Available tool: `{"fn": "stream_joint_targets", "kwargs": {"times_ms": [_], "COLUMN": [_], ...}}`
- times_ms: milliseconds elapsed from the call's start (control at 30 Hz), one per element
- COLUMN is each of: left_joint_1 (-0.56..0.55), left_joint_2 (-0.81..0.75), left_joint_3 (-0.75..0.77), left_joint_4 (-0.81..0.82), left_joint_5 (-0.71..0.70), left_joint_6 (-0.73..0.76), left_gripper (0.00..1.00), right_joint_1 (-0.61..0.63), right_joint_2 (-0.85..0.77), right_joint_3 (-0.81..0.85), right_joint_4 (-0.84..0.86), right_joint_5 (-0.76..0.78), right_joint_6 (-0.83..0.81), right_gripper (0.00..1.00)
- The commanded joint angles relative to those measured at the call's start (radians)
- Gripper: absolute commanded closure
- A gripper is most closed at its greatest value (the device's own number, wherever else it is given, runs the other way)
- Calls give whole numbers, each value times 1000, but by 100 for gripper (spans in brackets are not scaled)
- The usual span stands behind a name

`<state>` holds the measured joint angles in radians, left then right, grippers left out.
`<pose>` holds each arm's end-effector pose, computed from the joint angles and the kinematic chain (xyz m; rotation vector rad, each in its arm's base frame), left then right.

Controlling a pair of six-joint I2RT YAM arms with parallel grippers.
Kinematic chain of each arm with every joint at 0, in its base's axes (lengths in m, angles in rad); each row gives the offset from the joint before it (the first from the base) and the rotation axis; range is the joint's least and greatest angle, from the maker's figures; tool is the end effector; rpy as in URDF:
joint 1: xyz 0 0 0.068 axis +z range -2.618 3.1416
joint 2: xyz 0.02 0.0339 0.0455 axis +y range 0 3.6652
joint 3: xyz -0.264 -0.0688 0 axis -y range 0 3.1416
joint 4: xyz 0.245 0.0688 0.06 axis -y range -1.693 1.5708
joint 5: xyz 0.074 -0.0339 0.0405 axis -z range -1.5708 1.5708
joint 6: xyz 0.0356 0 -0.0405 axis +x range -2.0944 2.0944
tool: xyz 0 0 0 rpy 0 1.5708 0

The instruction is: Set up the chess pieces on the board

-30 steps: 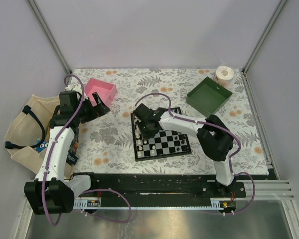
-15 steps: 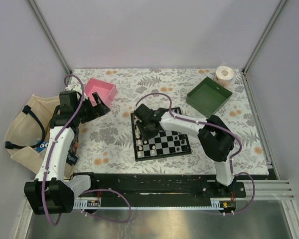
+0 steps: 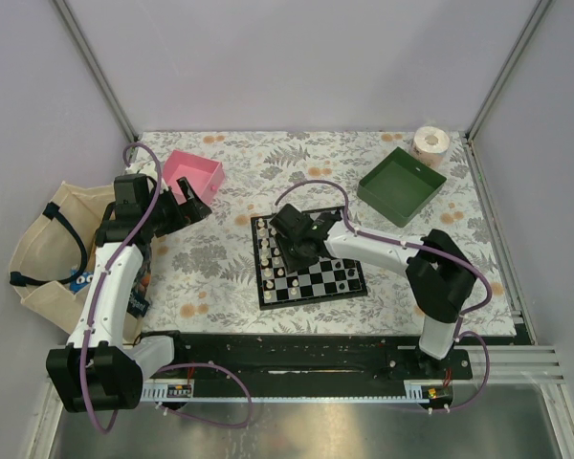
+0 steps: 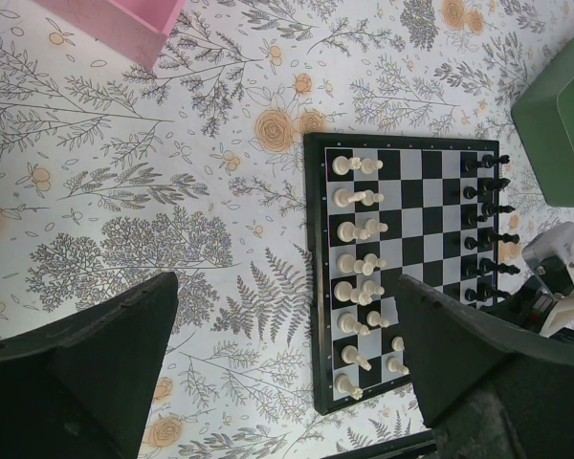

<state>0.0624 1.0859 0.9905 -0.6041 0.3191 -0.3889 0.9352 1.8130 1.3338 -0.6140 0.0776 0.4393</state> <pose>0.2293 0.0031 0.3140 -0.3433 2.2578 -0.5339 0.2270 0.3031 0.2128 -0.6389 2.6280 0.3365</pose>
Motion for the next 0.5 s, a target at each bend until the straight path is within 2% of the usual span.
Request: {"fn": "stream_joint_targets", "kwargs": {"times_ms": [0, 467], "left_joint_1": [4, 4], "left_joint_2": [-4, -6], "left_joint_3": [7, 7], "left_joint_4": [30, 29], "left_joint_5": [25, 25], "left_joint_6": [10, 10], "left_gripper": [1, 1], "right_joint_1": [11, 11], "right_joint_2": [-37, -41], "right_joint_3": [-33, -79], "right_joint_4": [30, 51], "right_joint_5": [10, -36], "right_joint_6": [42, 62], "right_gripper": [58, 59]}}
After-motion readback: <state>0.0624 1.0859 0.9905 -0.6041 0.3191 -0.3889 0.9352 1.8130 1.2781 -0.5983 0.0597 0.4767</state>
